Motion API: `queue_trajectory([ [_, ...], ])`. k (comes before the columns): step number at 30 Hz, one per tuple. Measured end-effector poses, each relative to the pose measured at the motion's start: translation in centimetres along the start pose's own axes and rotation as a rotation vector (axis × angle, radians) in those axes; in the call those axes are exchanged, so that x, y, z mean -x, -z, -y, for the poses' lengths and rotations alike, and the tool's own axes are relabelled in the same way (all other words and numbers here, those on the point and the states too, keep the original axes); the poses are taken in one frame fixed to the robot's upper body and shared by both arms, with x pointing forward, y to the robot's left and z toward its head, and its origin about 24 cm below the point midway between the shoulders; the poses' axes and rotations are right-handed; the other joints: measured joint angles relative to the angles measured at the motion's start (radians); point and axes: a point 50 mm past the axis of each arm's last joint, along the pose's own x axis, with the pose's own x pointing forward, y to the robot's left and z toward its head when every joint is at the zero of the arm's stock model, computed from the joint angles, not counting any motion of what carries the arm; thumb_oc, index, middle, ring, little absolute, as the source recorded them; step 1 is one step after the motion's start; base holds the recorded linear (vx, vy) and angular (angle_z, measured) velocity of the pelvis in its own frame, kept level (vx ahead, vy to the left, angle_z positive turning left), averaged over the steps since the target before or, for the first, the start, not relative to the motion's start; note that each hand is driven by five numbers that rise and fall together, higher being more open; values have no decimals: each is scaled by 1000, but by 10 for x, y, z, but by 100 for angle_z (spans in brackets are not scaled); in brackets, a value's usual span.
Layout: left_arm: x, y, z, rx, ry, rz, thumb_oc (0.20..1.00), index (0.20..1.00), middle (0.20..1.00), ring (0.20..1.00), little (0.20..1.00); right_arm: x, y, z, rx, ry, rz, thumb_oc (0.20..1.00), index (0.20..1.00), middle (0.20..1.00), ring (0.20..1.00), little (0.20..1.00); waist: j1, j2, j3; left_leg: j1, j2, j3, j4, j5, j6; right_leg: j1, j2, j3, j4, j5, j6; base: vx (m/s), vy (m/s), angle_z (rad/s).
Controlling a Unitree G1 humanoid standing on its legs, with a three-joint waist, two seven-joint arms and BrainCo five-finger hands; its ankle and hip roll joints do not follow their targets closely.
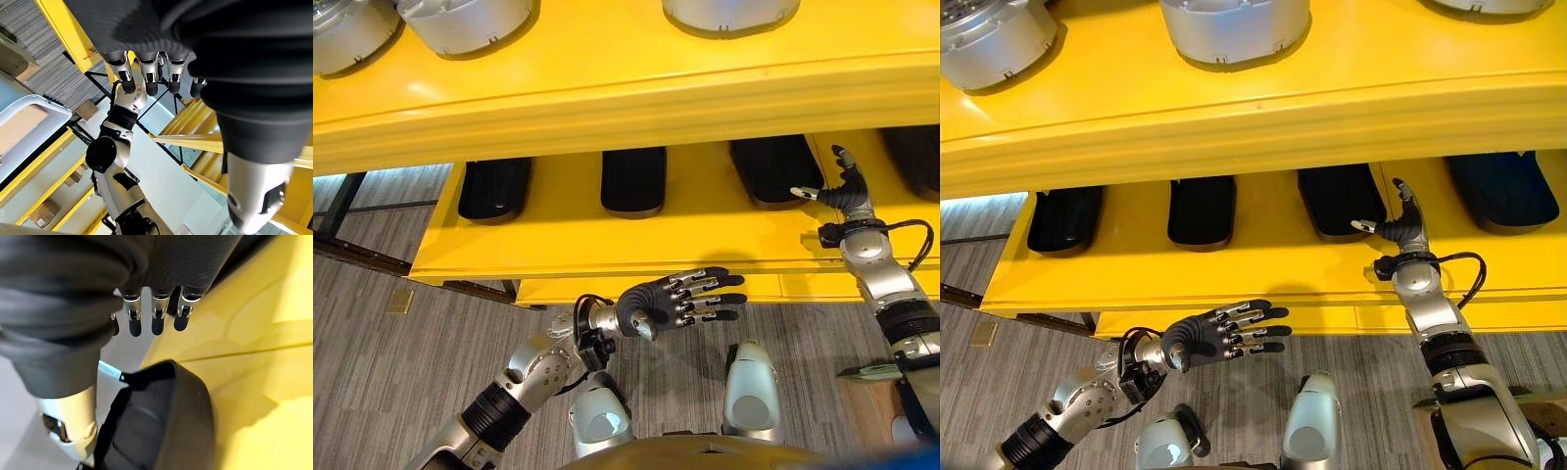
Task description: Move parts from the plastic box to the shelf.
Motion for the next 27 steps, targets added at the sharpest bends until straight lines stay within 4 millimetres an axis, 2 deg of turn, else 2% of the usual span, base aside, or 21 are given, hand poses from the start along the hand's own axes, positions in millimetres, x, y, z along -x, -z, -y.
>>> queue_trajectory([
  [3,-2,-2,0,-8,9,-4,1000,1000,1000,1000,1000,-3,-3,6,-78,33,-13,1000,1000,1000,1000,1000,-2,13,14,0,-4,-1,-1,1,-2,-2,-6,-2,8,-5,-1,-2,1,1],
  [9,-4,-4,-1,-18,17,-4,1000,1000,1000,1000,1000,-3,16,10,-158,50,-124,1000,1000,1000,1000,1000,0,17,27,1,-10,-3,-2,1,-2,-2,-15,-4,14,-9,-1,-2,0,1],
  [21,-4,-1,-2,-7,13,-11,1000,1000,1000,1000,1000,-16,9,16,-370,-8,-174,1000,1000,1000,1000,1000,0,20,30,0,-10,-17,-7,11,-4,-2,-17,-10,33,-19,-8,-2,-5,1],
  [27,0,2,-7,9,-7,-18,1000,1000,1000,1000,1000,-17,8,19,-402,-69,-166,1000,1000,1000,1000,1000,1,18,31,-11,-4,-21,-5,14,-5,-12,-15,-15,47,-27,-15,-3,-4,1],
])
